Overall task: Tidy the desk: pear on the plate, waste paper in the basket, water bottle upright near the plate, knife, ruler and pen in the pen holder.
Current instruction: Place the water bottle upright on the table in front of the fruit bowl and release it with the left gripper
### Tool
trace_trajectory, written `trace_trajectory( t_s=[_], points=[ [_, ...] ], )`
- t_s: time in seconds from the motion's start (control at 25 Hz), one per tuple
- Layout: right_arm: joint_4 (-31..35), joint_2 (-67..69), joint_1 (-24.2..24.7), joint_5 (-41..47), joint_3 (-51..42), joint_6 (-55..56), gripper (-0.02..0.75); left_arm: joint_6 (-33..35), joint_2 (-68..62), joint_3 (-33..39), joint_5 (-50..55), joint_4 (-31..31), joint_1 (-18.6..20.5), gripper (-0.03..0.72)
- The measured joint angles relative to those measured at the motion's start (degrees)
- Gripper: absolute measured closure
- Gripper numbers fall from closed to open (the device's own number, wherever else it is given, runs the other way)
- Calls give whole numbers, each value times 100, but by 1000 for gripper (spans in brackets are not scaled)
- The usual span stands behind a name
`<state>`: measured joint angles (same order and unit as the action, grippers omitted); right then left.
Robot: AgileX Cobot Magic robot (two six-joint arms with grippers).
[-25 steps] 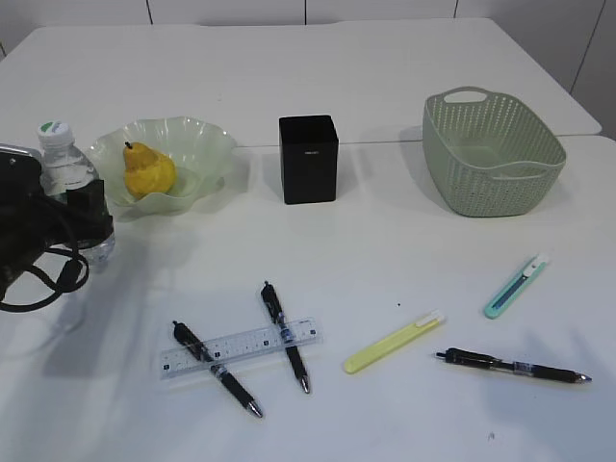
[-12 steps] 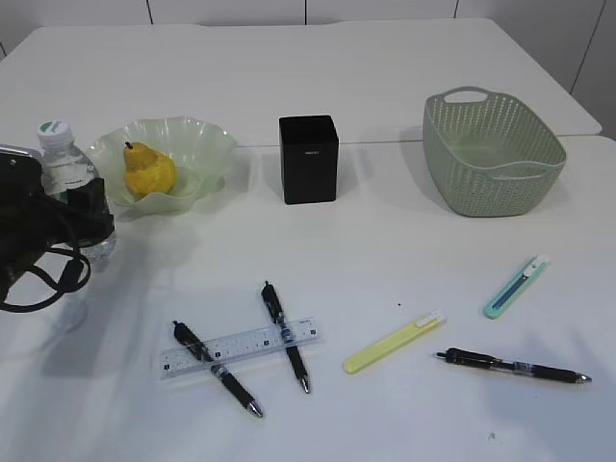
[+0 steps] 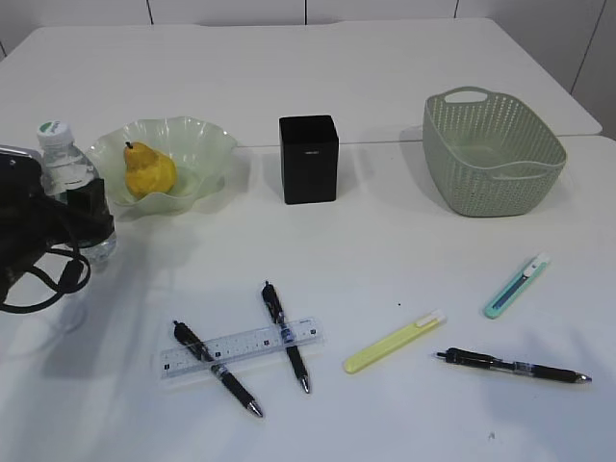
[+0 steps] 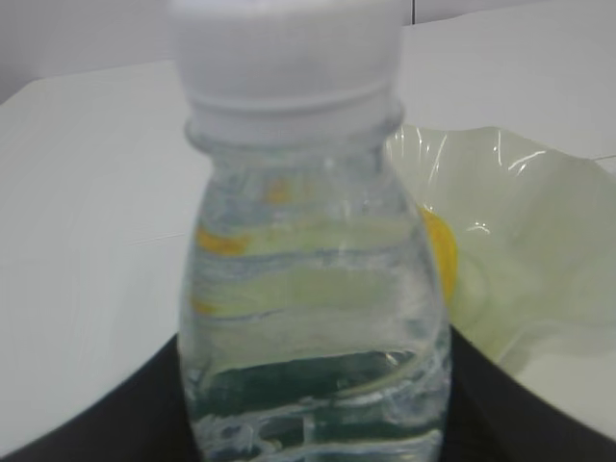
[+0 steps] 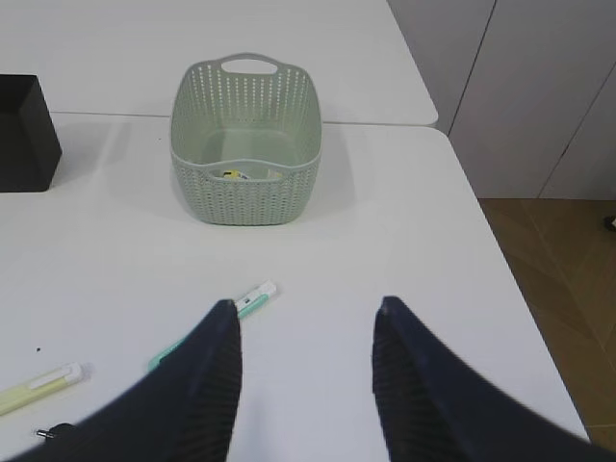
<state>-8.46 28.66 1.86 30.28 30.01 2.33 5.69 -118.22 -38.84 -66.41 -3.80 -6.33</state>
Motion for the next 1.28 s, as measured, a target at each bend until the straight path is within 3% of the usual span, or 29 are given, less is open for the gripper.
trace_trajectory(
  t_s=[0.68,1.04,1.28],
  points=[
    [0,0,0,-4,0,0,372,-4,156,168,102,0,0,288],
    [0,0,0,-4,0,0,372,-97,160,168,129,0,0,200],
    [0,0,0,-13,0,0,372,-131,160,168,129,0,0,185]
  ],
)
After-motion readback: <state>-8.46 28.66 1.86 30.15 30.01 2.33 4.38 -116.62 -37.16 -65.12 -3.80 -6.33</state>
